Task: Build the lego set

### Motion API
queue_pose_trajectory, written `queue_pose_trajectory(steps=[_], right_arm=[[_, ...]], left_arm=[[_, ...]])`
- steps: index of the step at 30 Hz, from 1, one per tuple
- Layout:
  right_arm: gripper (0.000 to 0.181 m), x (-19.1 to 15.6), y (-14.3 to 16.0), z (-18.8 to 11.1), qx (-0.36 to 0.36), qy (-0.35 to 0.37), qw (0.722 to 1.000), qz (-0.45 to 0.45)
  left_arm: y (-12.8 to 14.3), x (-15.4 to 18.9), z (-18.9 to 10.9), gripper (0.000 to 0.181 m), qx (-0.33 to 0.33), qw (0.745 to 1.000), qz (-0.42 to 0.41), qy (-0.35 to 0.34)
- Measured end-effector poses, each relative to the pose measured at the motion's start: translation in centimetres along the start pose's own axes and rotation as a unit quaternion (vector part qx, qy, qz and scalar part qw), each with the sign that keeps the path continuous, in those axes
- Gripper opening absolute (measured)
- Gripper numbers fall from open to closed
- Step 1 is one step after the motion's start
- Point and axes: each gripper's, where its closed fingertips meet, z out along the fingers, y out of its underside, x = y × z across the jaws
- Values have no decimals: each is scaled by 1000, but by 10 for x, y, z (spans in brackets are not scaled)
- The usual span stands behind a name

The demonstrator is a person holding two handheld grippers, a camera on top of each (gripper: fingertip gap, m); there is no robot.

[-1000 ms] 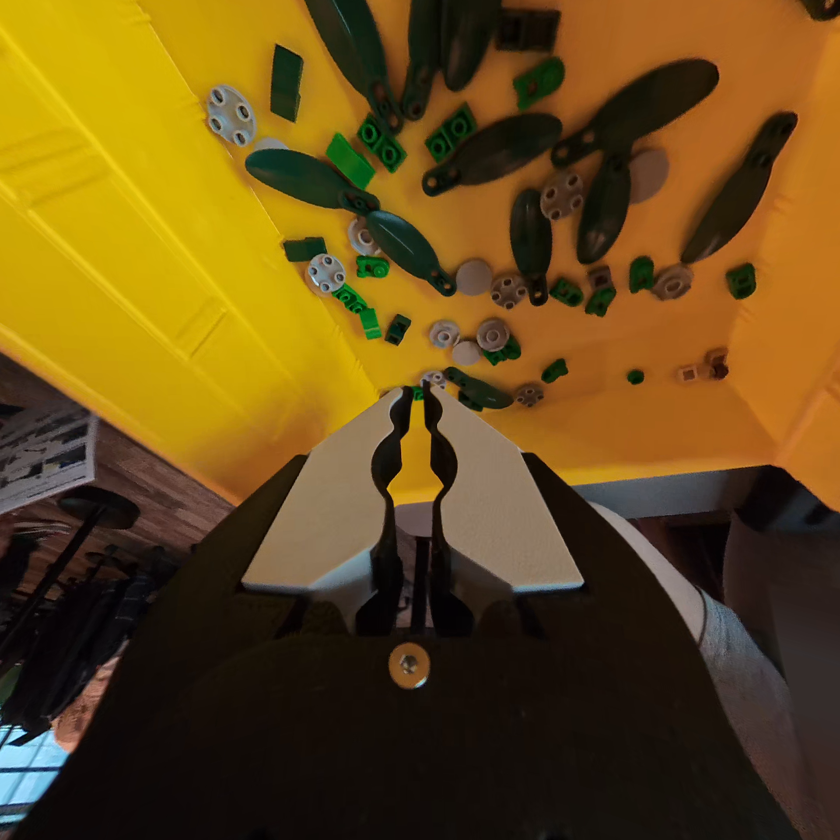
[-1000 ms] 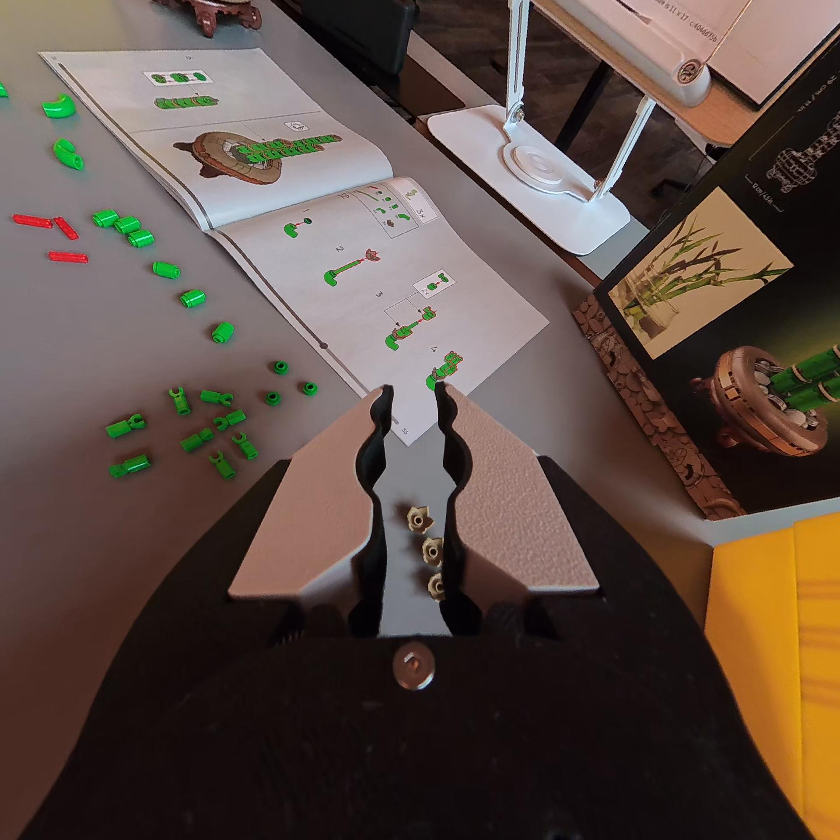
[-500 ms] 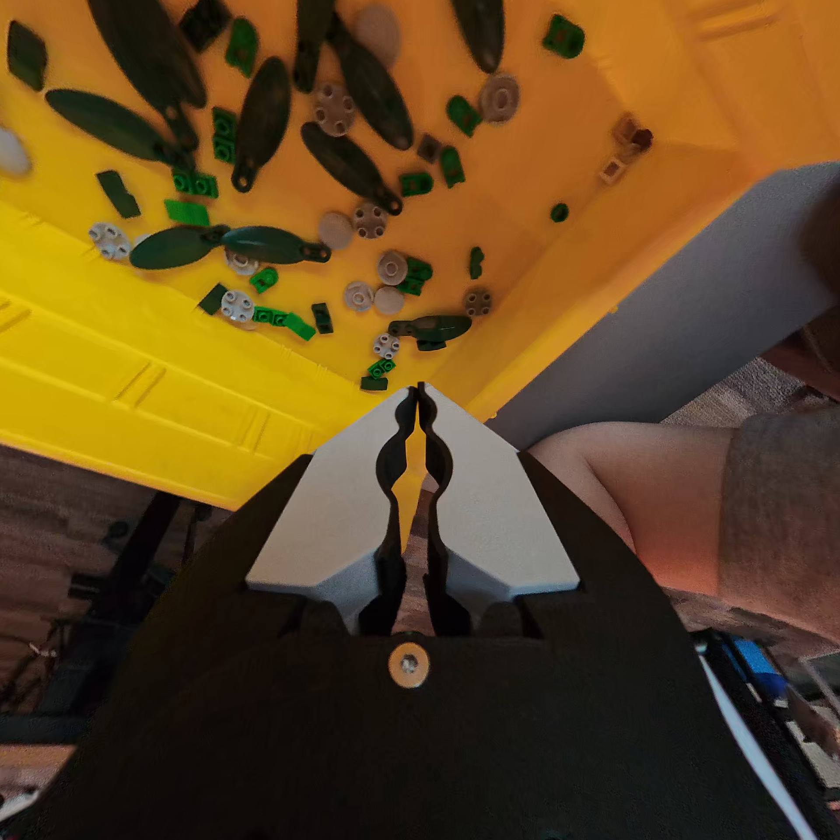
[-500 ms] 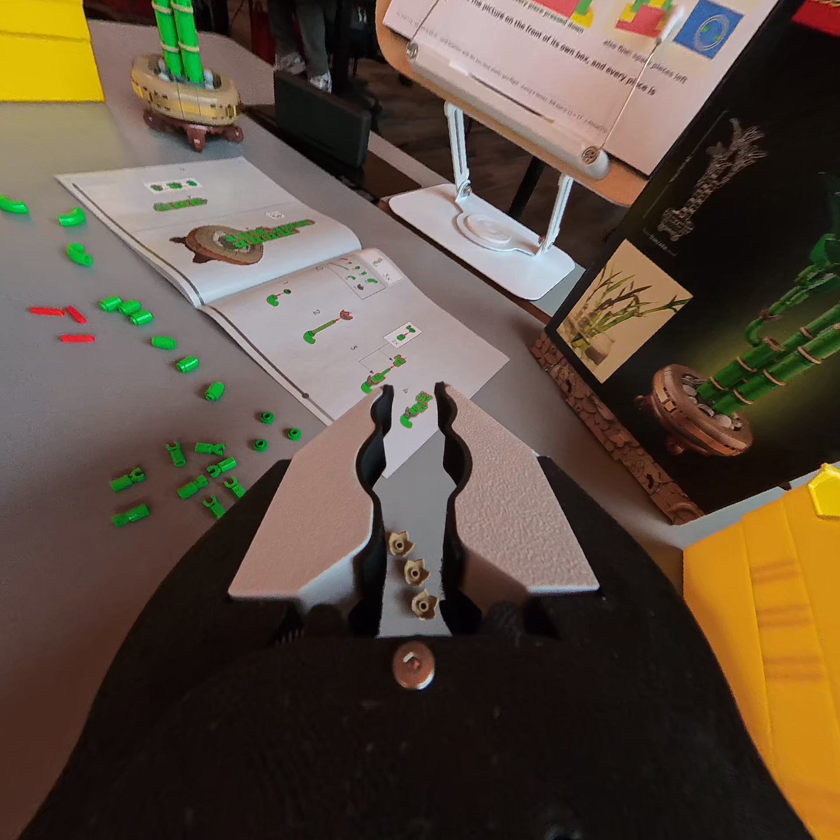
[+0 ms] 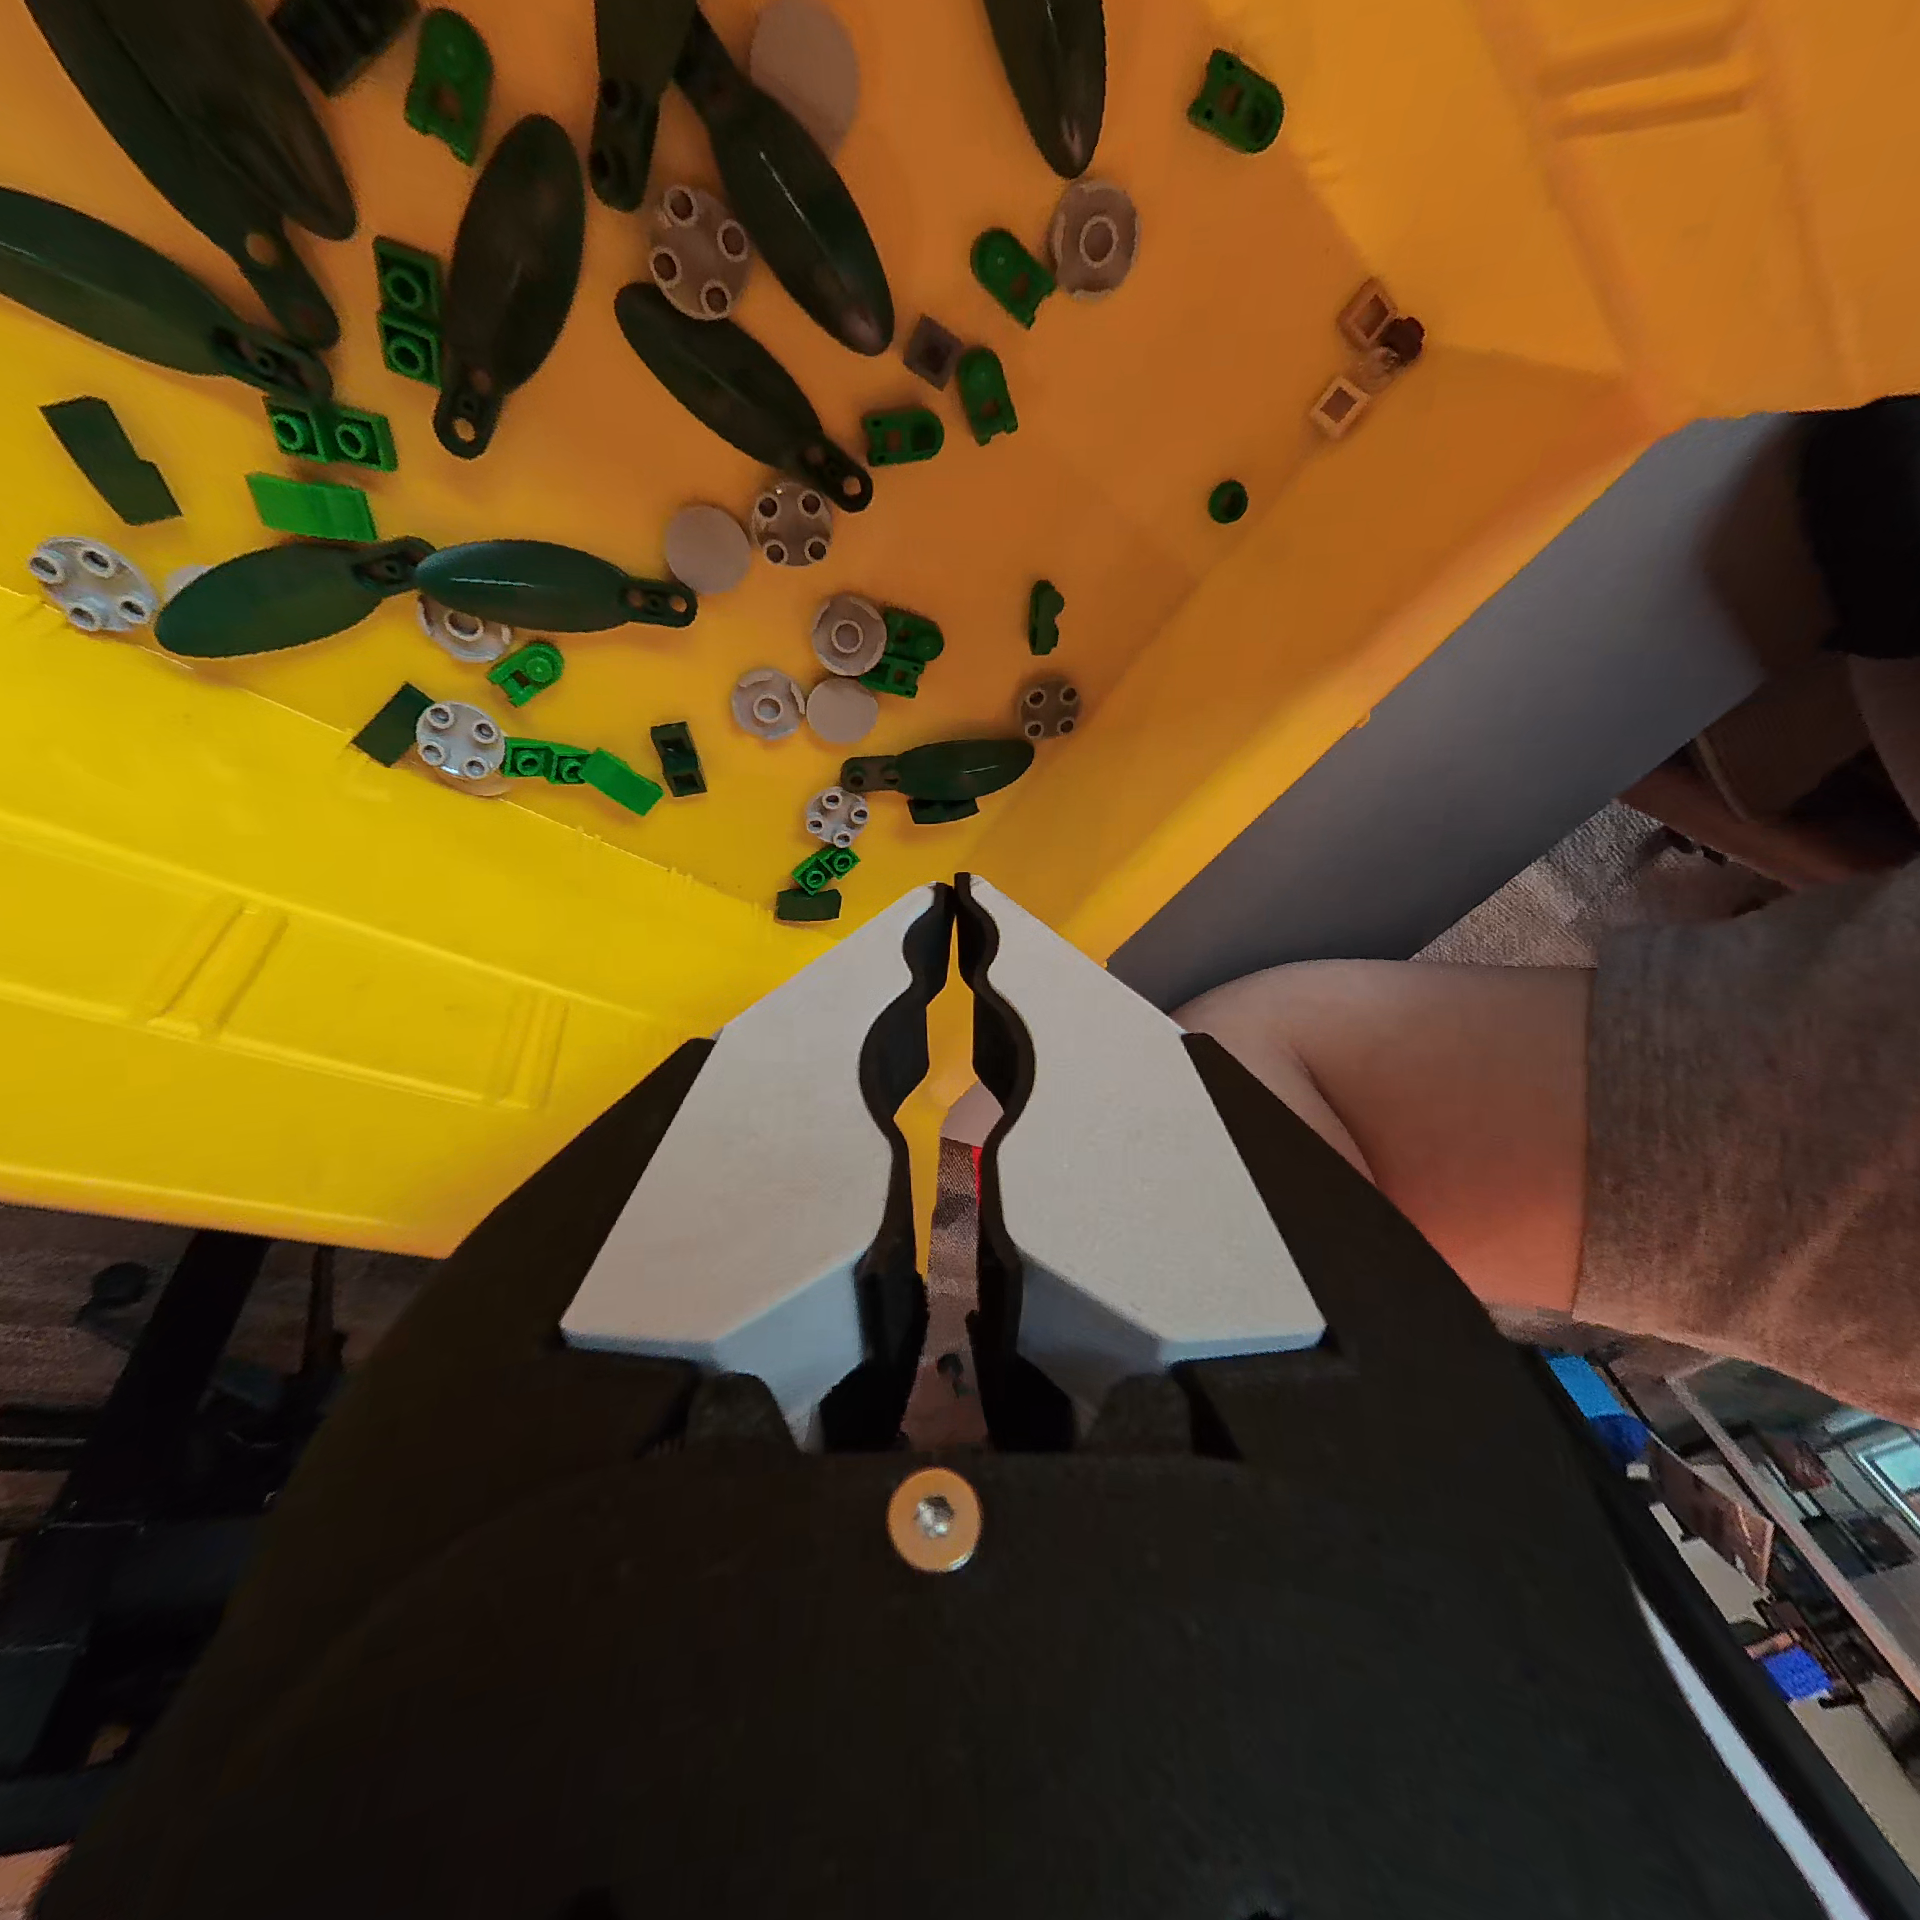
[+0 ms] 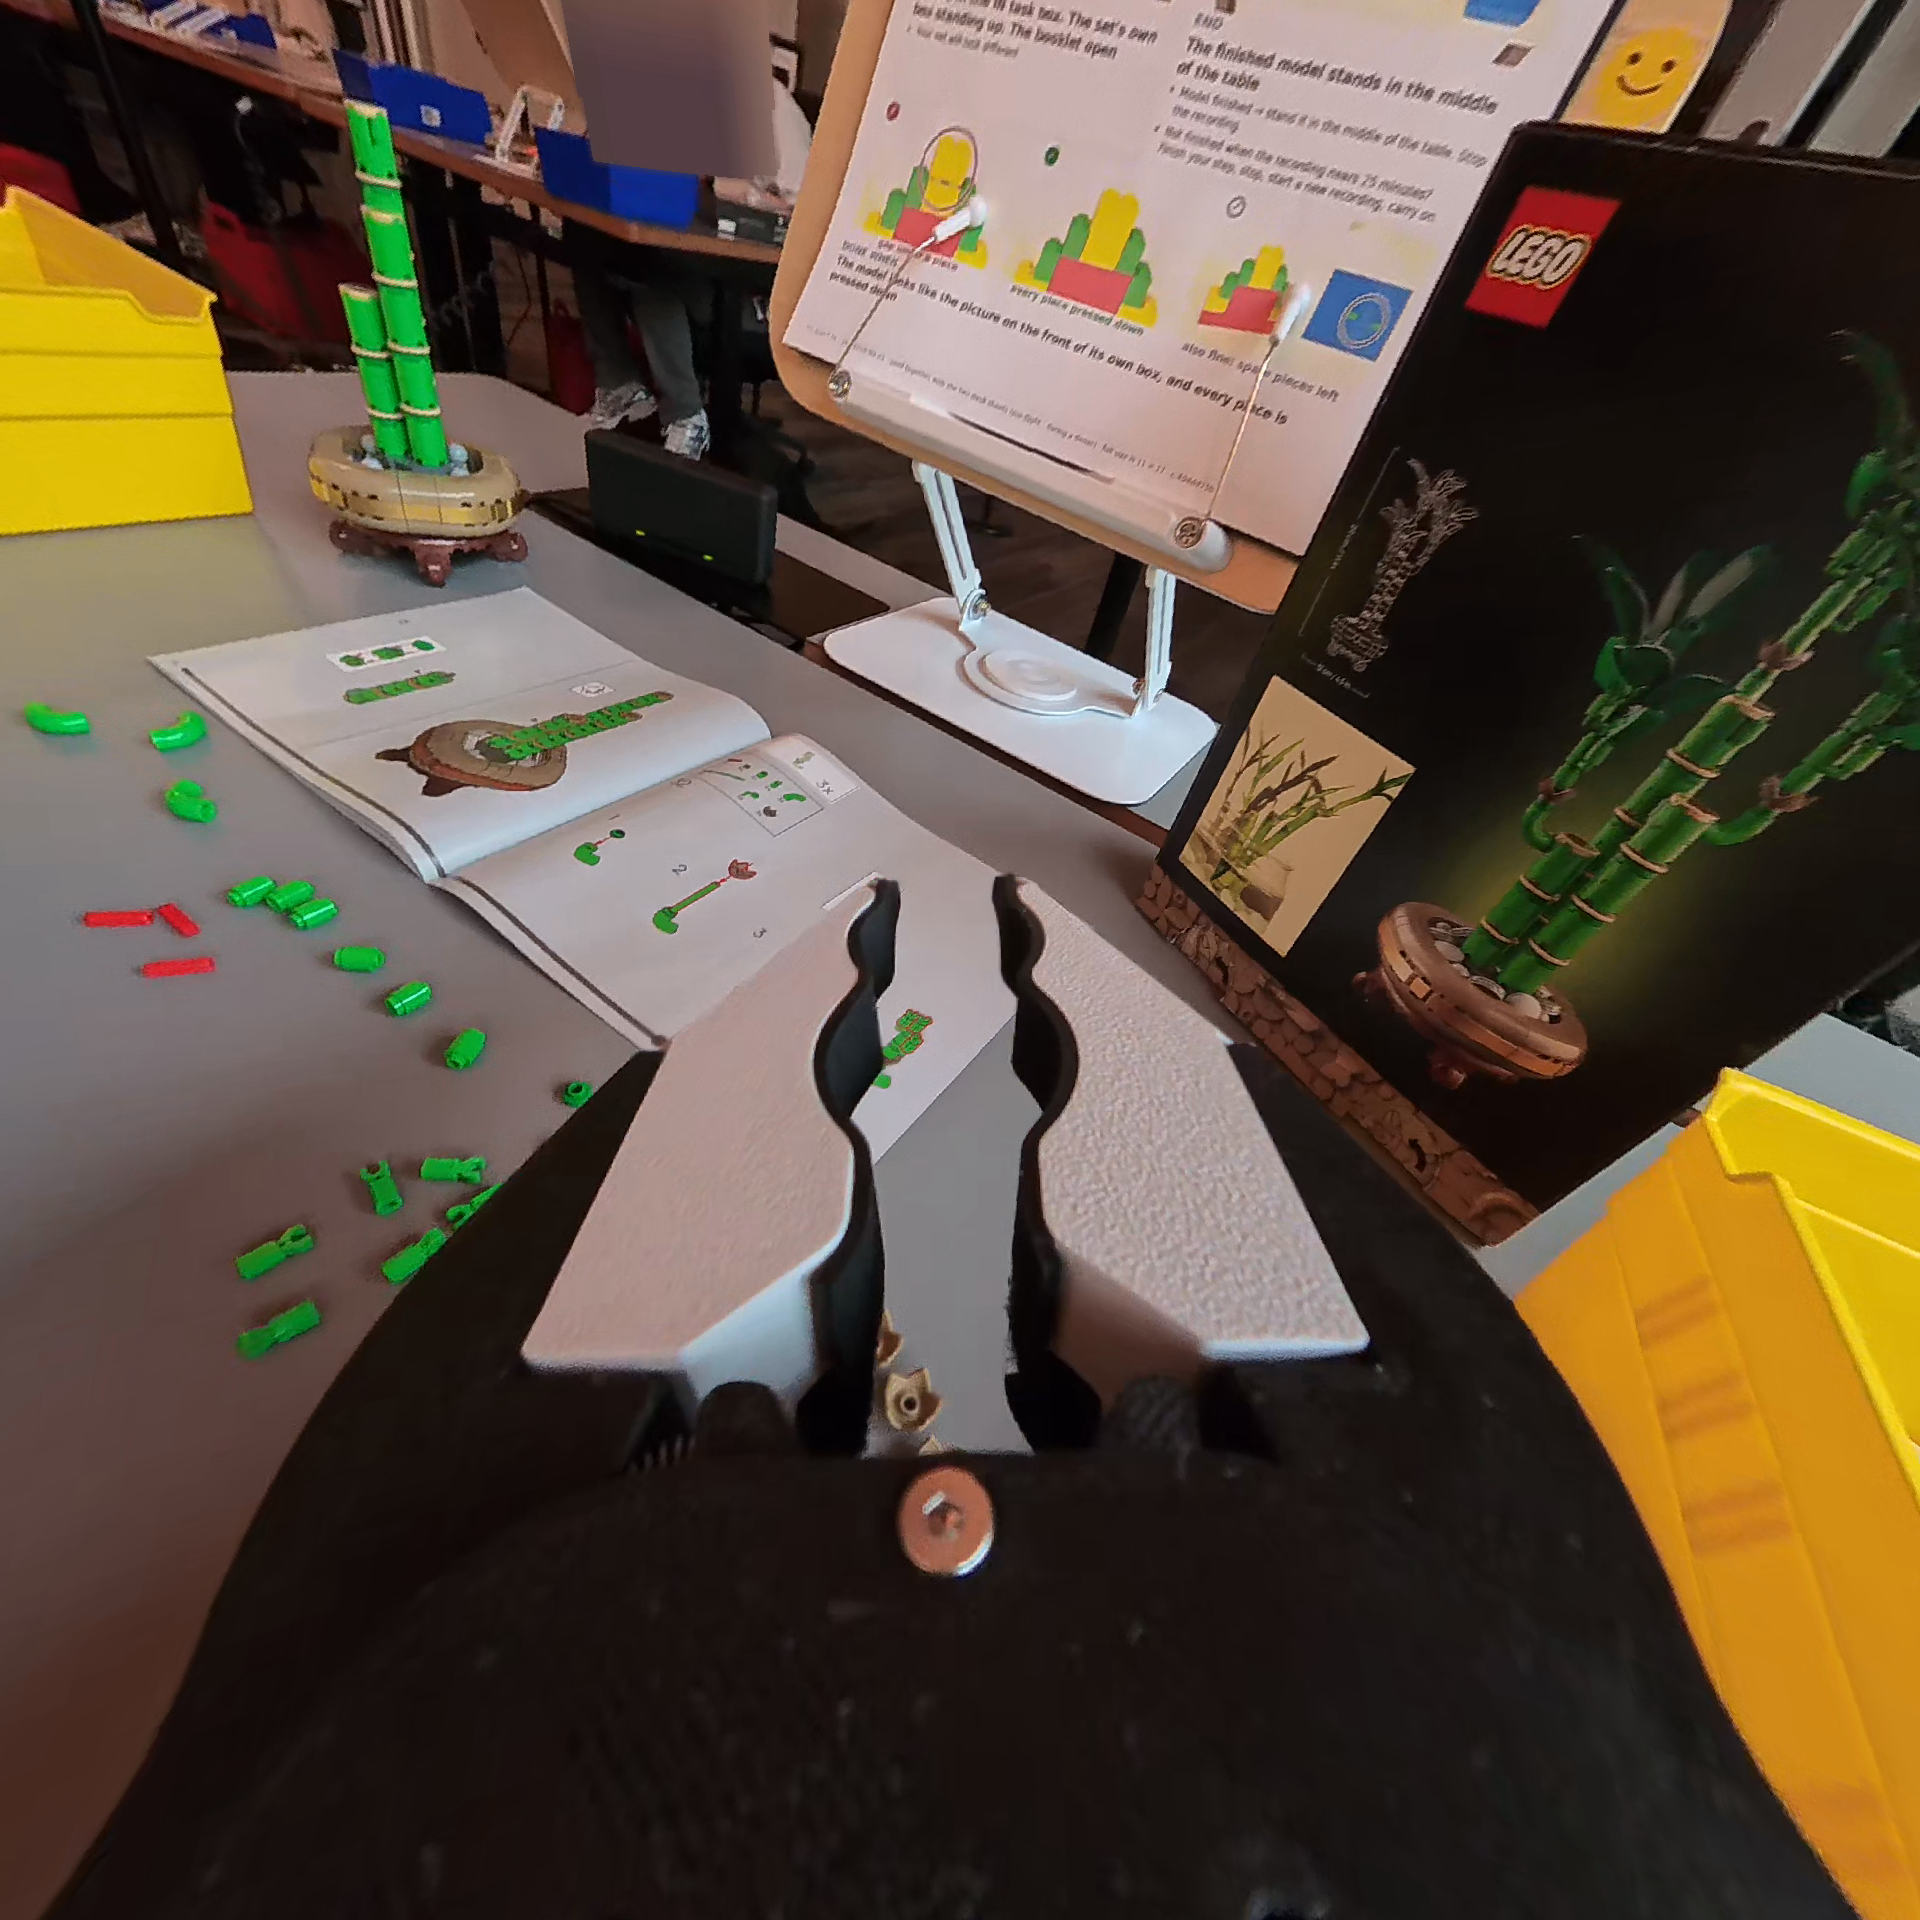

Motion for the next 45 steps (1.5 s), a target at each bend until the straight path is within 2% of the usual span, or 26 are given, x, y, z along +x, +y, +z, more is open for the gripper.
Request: queue_pose_trajectory(steps=[7,38,45], right_arm=[[18,13,-6,-3,19,37,999,-4],[17,15,-7,-2,27,37,999,2],[17,13,-3,2,15,31,999,-3]], left_arm=[[-6,4,4,0,-13,1000,18,-1],[-18,-2,1,2,2,1000,13,-13],[-20,-15,-1,3,6,1000,-8,-30]])
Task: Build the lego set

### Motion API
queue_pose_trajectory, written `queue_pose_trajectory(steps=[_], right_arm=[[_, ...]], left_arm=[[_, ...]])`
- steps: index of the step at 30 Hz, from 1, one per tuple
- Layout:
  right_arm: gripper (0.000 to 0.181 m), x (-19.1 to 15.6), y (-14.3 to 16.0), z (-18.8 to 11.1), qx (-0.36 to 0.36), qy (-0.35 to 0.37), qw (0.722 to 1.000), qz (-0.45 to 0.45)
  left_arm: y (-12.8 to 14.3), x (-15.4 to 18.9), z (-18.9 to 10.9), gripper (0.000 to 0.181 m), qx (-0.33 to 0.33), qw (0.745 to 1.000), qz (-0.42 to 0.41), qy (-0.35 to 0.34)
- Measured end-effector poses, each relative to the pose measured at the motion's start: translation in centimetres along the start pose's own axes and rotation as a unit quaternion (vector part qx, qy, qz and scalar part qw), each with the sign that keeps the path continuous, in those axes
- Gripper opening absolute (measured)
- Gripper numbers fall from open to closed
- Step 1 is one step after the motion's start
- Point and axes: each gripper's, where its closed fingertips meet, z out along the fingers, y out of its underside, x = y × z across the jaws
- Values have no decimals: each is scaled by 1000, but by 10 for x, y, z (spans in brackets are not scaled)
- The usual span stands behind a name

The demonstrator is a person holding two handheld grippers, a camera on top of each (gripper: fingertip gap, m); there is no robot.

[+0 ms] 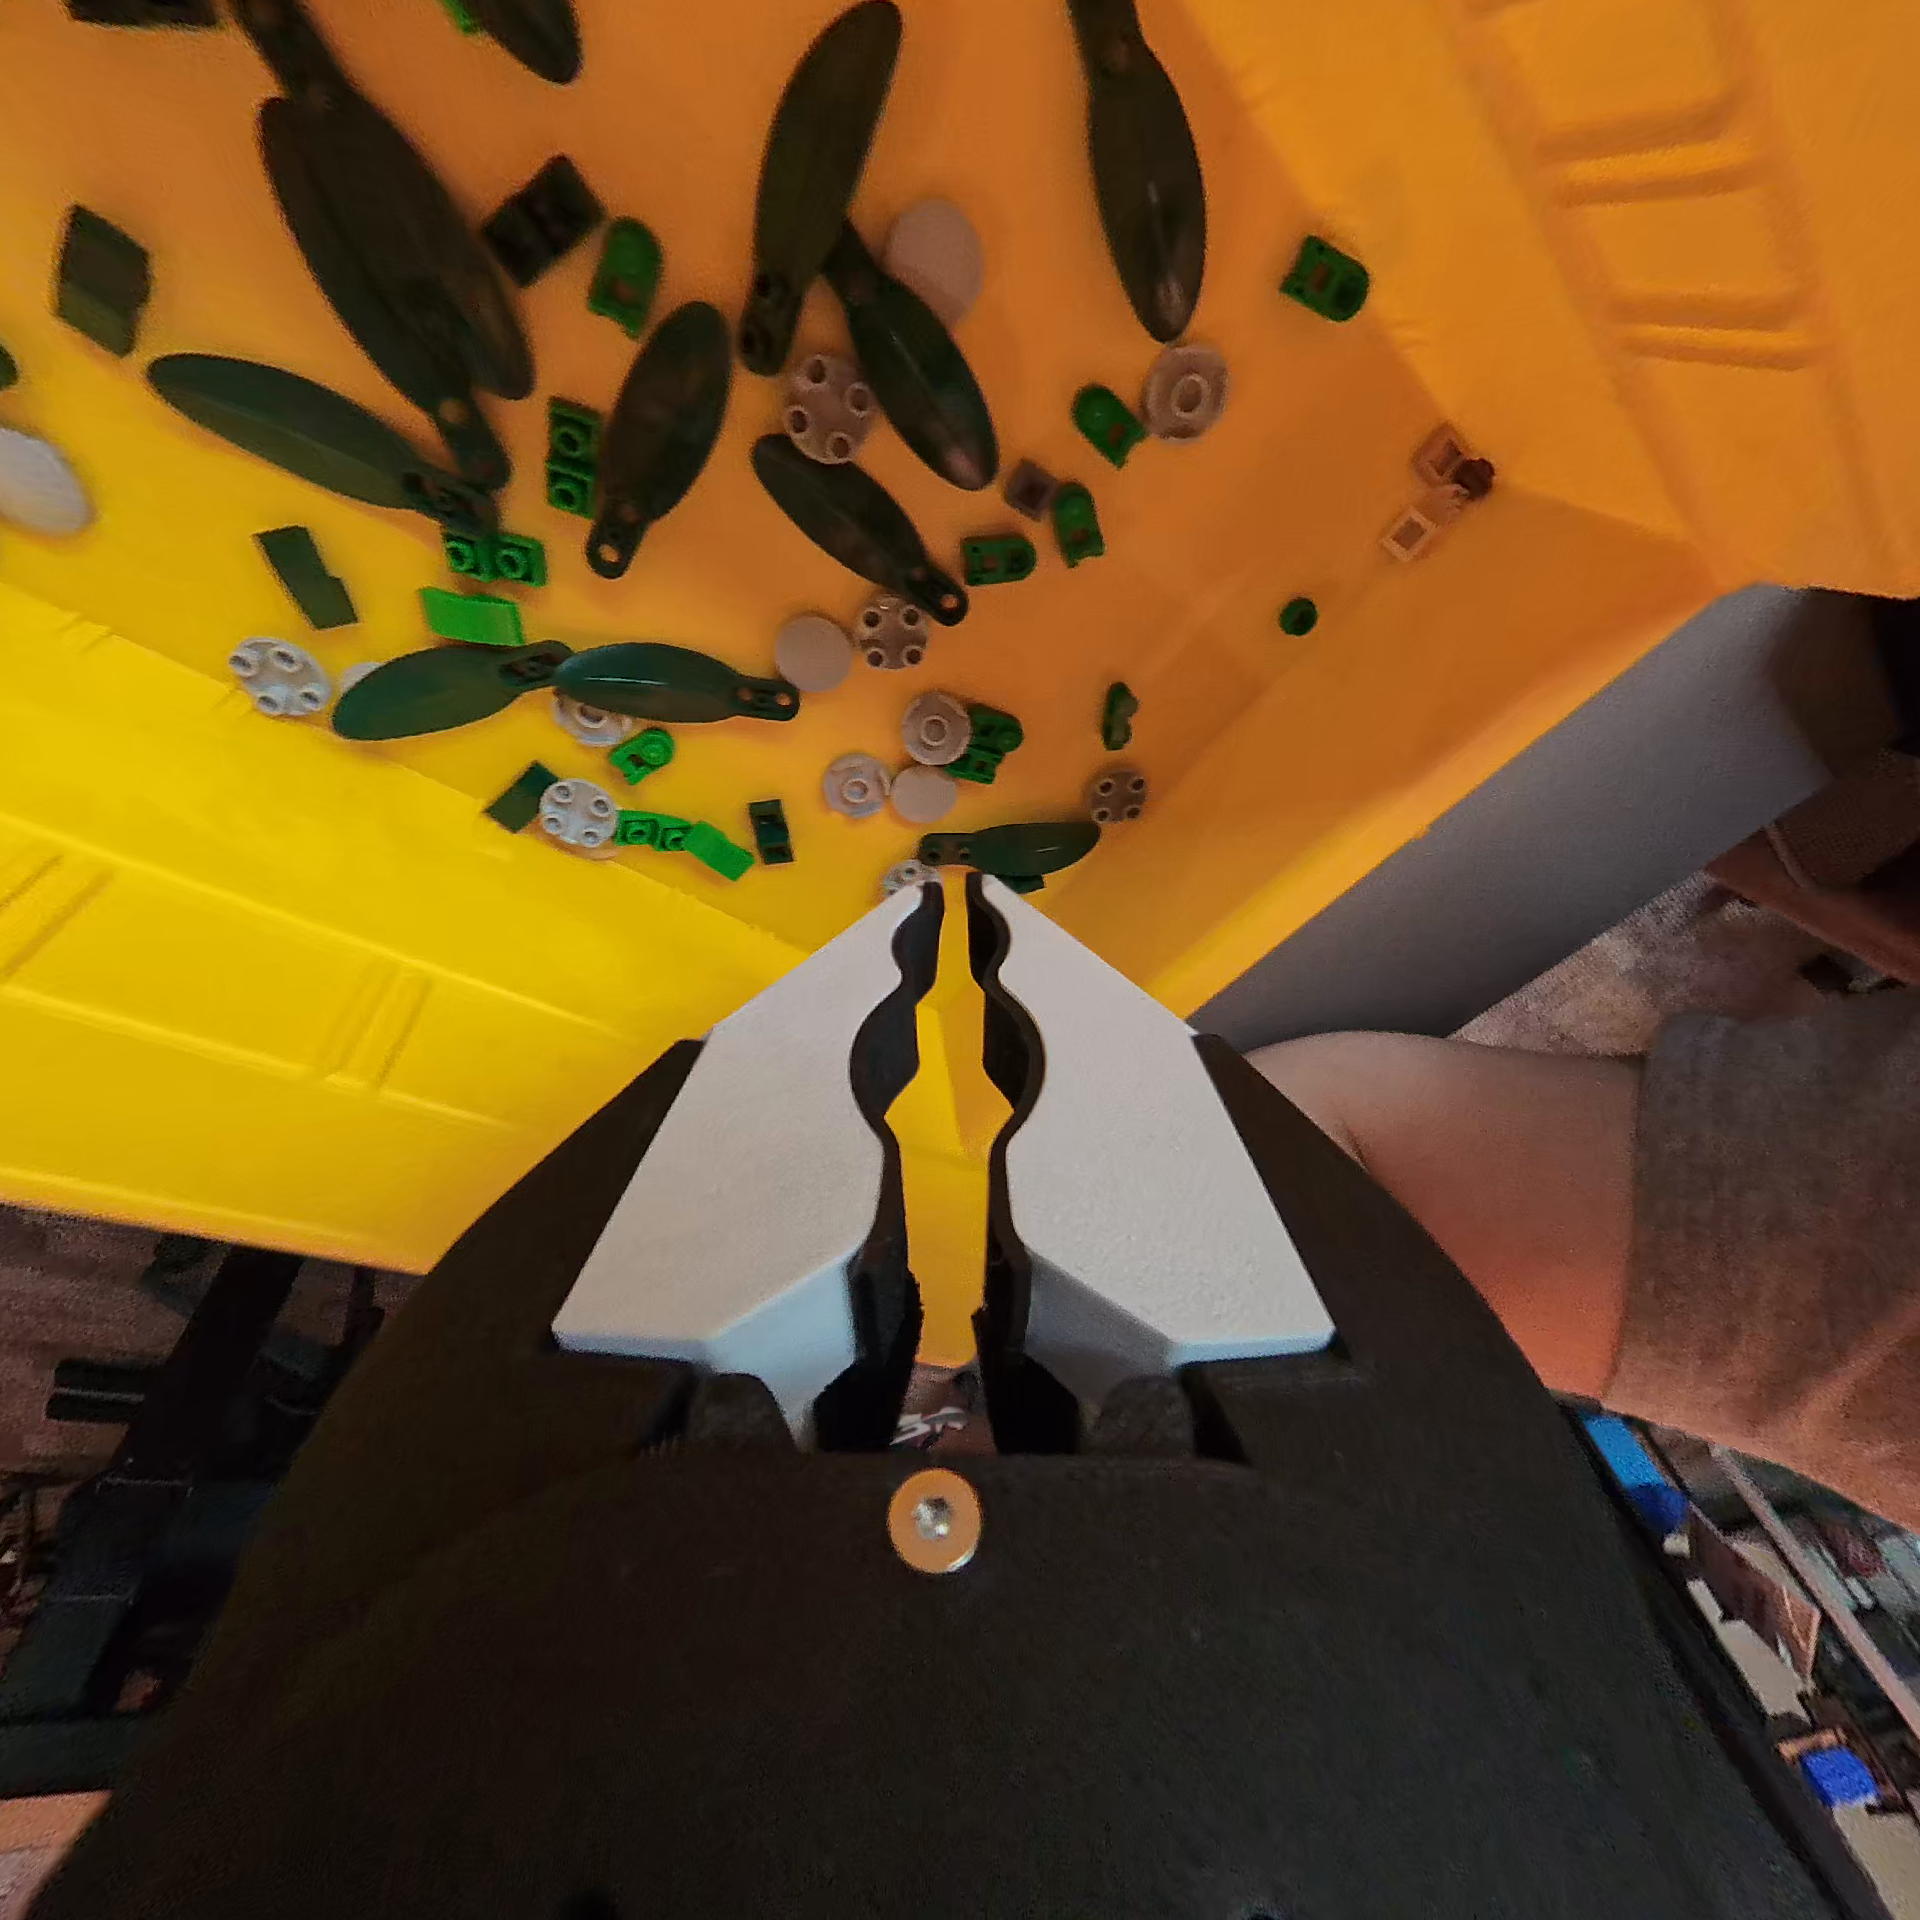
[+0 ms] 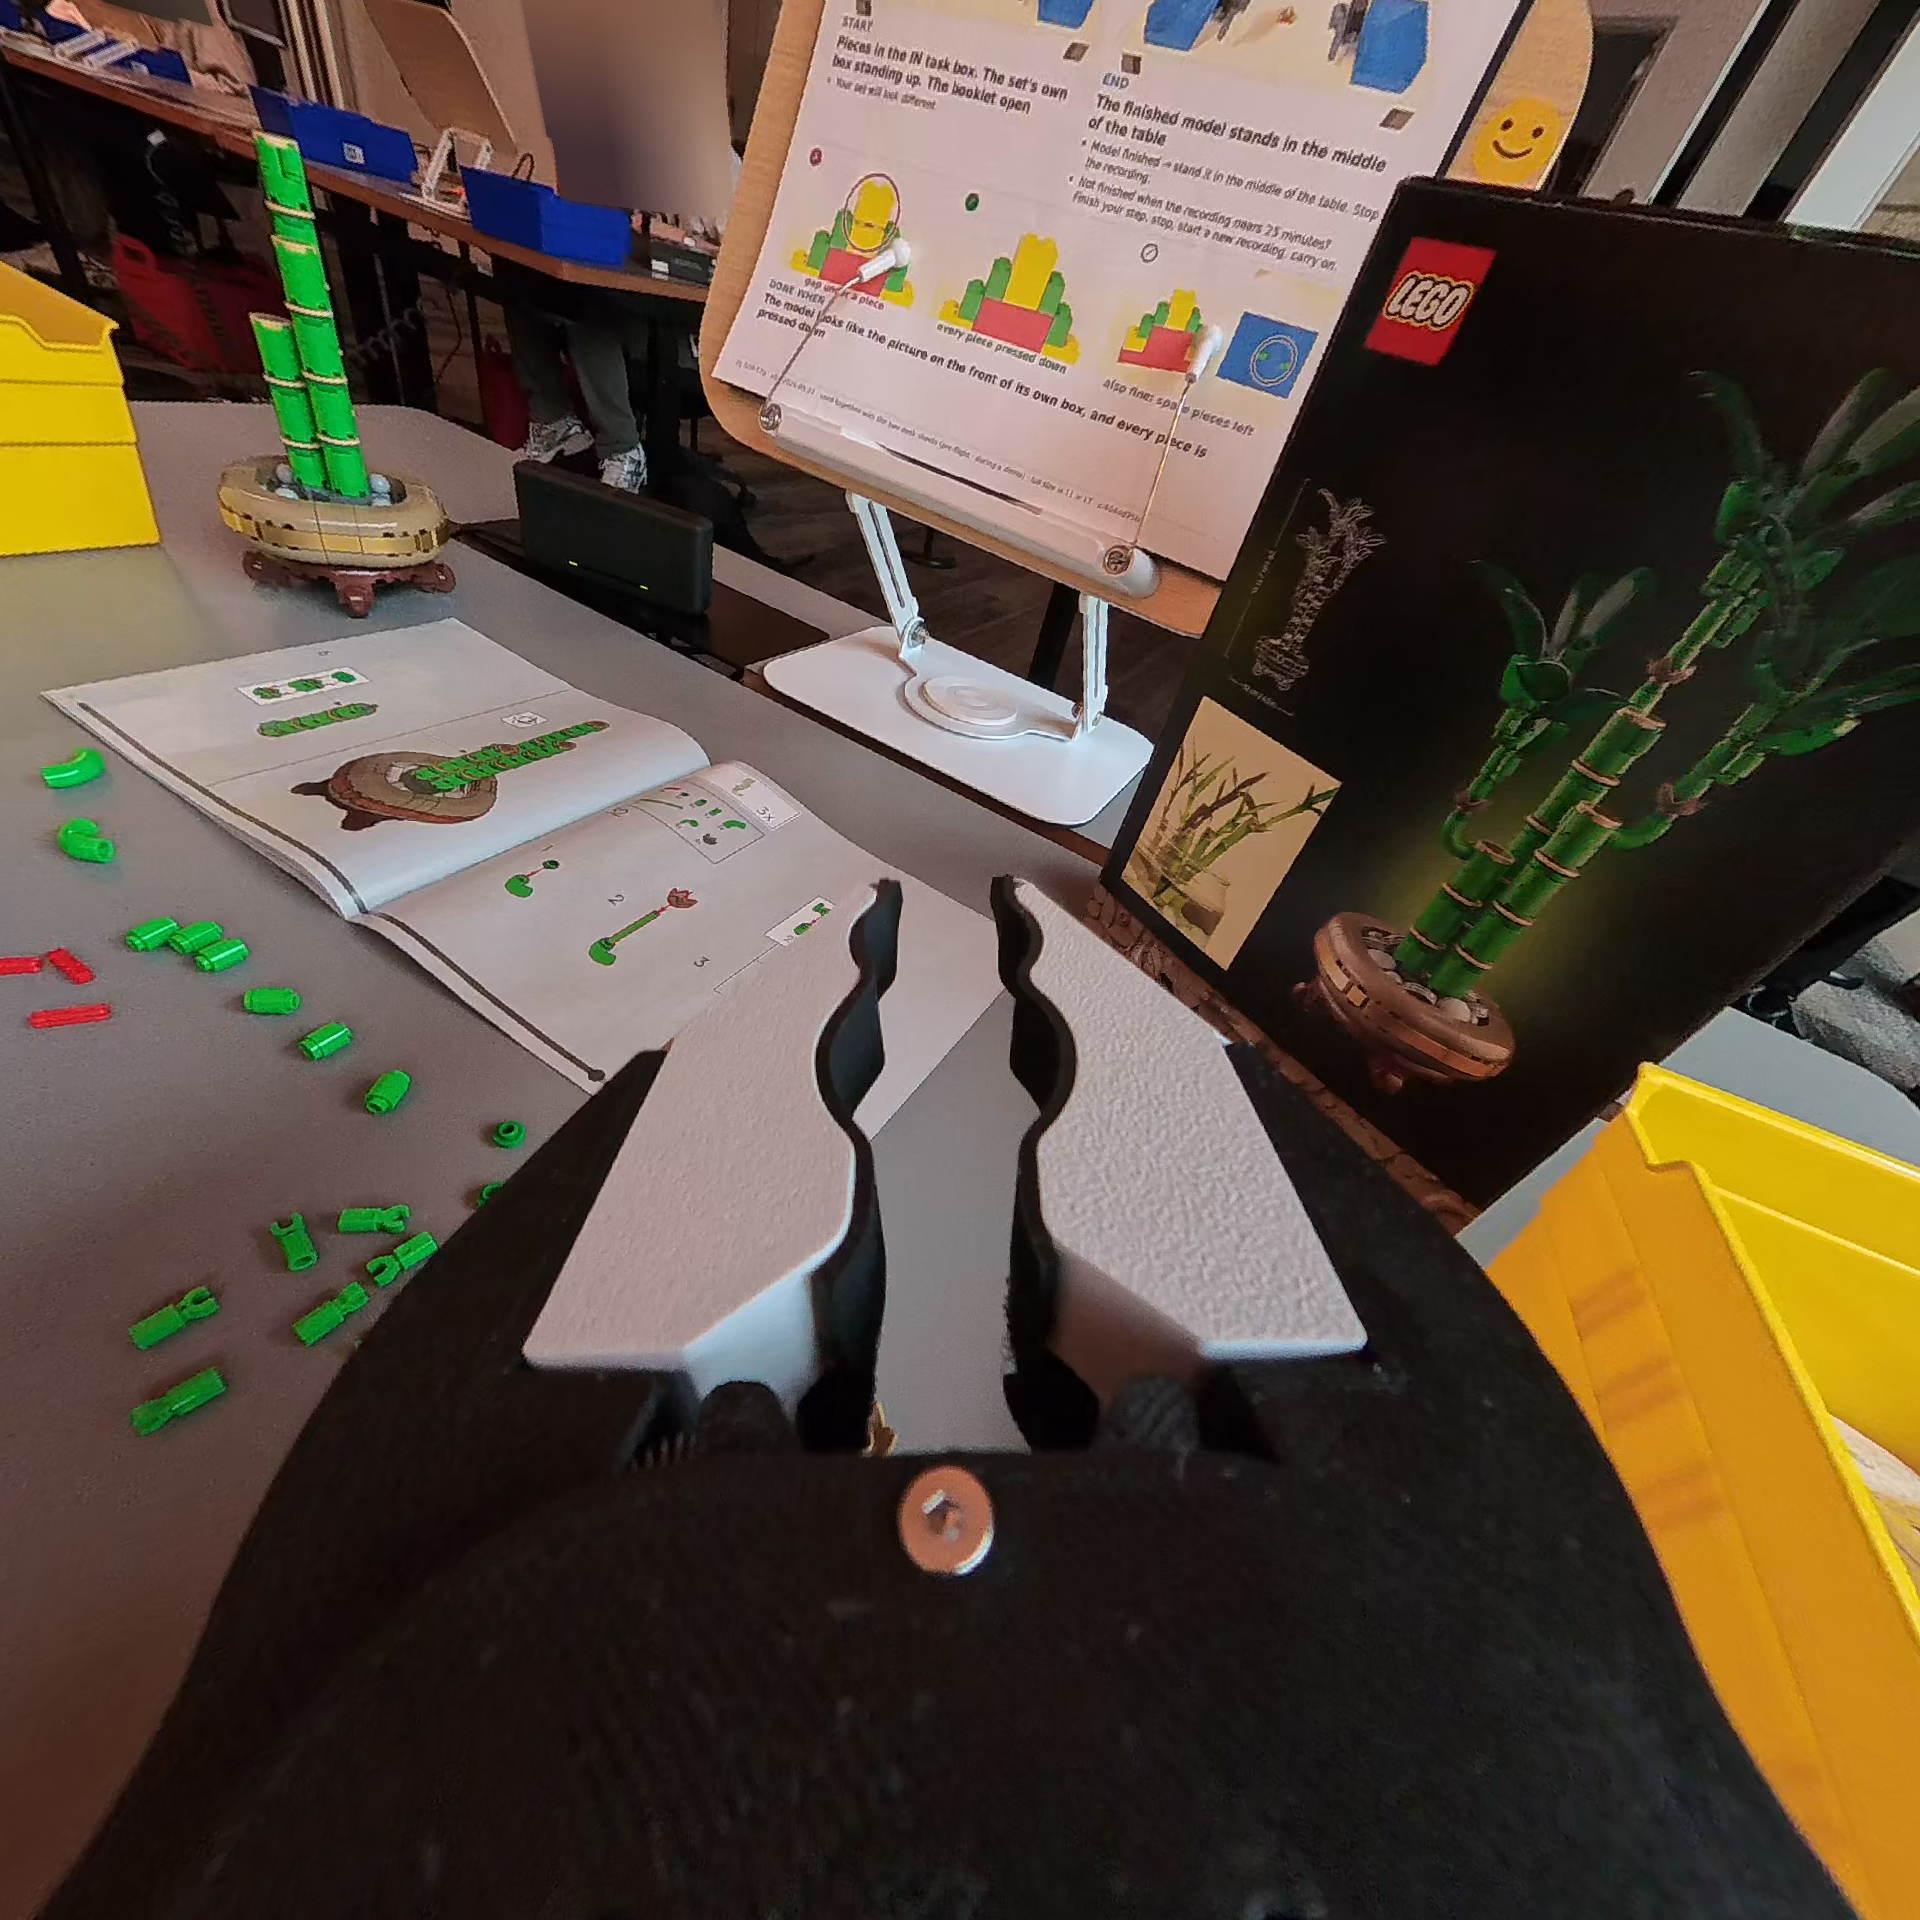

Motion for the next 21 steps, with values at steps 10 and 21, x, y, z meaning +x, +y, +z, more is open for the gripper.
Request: queue_pose_trajectory(steps=[10,21], right_arm=[[17,1,2,-1,-4,0,1000,-2],[17,-2,6,1,-16,-5,1000,-7]], left_arm=[[-7,-52,1,33,15,990,-128,-50],[-27,-71,9,33,15,984,-165,-66]])
